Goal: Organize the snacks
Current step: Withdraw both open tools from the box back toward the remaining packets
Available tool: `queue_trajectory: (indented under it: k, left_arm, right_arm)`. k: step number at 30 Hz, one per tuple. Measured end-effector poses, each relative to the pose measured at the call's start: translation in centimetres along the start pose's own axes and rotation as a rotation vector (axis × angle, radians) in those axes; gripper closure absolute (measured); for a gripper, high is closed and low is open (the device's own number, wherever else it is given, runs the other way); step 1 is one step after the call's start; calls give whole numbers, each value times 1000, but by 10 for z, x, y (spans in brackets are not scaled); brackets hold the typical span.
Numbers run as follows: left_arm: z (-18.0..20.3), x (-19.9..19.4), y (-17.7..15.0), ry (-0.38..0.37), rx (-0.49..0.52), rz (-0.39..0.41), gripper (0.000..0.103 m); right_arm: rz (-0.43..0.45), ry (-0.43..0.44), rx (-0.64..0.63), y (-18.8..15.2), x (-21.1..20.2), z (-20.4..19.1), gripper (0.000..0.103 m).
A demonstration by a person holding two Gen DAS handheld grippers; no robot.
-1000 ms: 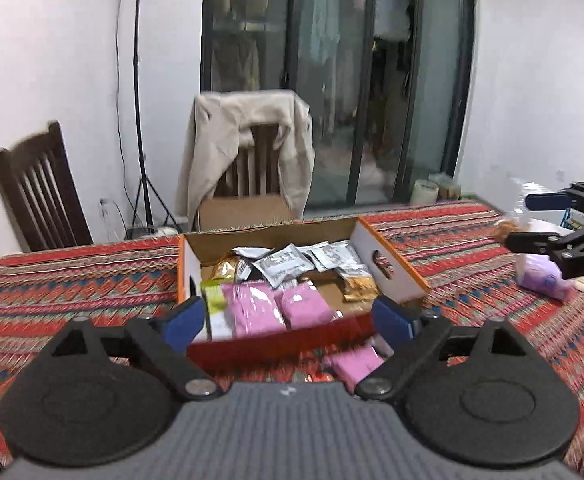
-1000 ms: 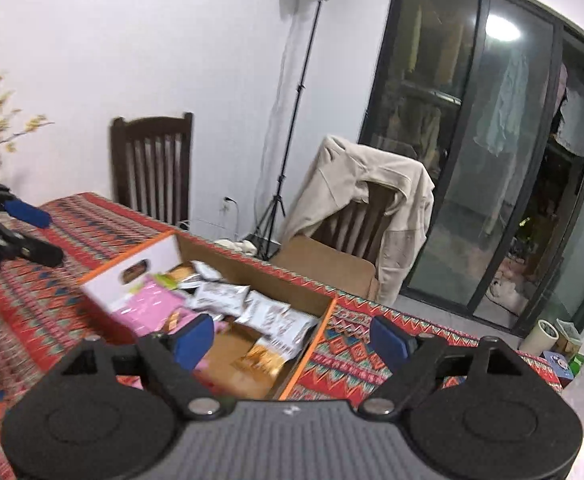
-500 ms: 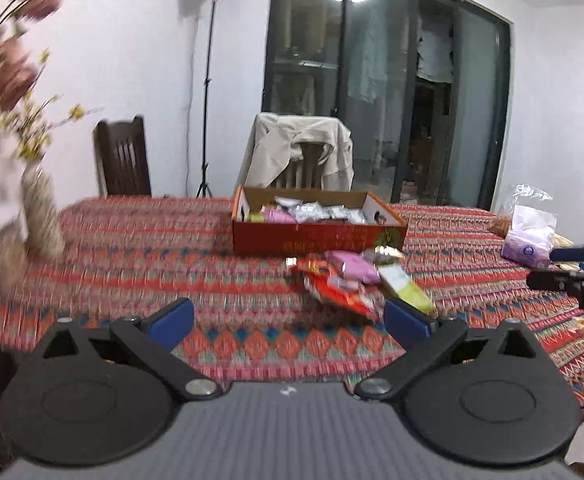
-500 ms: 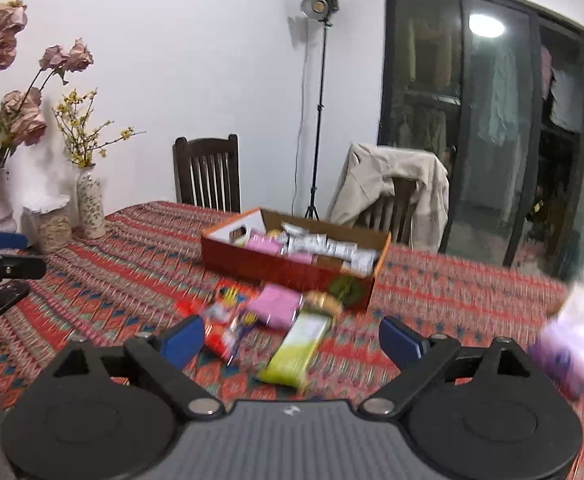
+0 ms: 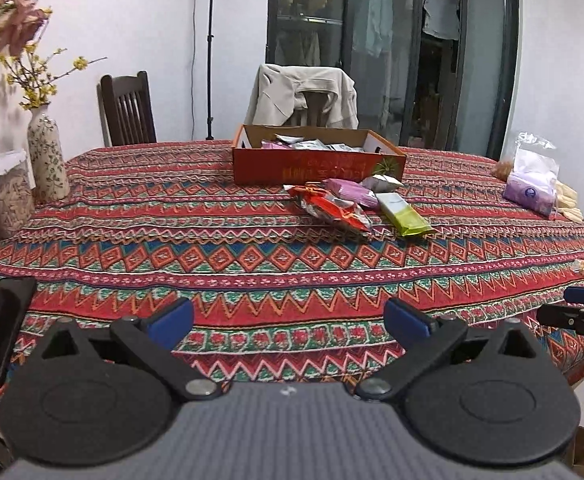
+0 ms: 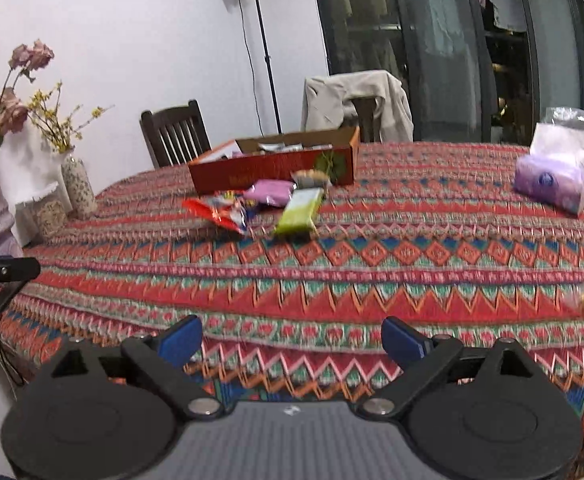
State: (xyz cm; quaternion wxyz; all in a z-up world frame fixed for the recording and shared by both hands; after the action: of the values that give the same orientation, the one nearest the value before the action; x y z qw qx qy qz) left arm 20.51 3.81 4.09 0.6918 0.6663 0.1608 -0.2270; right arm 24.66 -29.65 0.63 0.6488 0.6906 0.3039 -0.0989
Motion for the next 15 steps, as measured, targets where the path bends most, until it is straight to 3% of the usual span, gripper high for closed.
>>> queue_trajectory:
  k: [8, 15]
  left_arm:
    - [16, 40, 31, -58, 25, -4, 0]
    - [50, 133, 93, -139, 102, -4, 0]
  right_arm:
    - [38, -16, 12, 19, 17, 8, 7]
    - [61, -5, 17, 61, 56, 28, 7]
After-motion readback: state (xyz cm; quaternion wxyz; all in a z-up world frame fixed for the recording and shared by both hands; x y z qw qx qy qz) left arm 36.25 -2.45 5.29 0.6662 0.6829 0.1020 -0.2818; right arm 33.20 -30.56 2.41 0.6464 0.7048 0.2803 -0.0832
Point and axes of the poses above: each gripper's, at about its wrist camera, not at the fingertips, and x roughly the way its jaws point, z to its right, y to its top, the point moved 2 cm from there along x, roughly the way its jaws point, and after that the axes turned 2 degrees about -y, right-handed, at the moved point
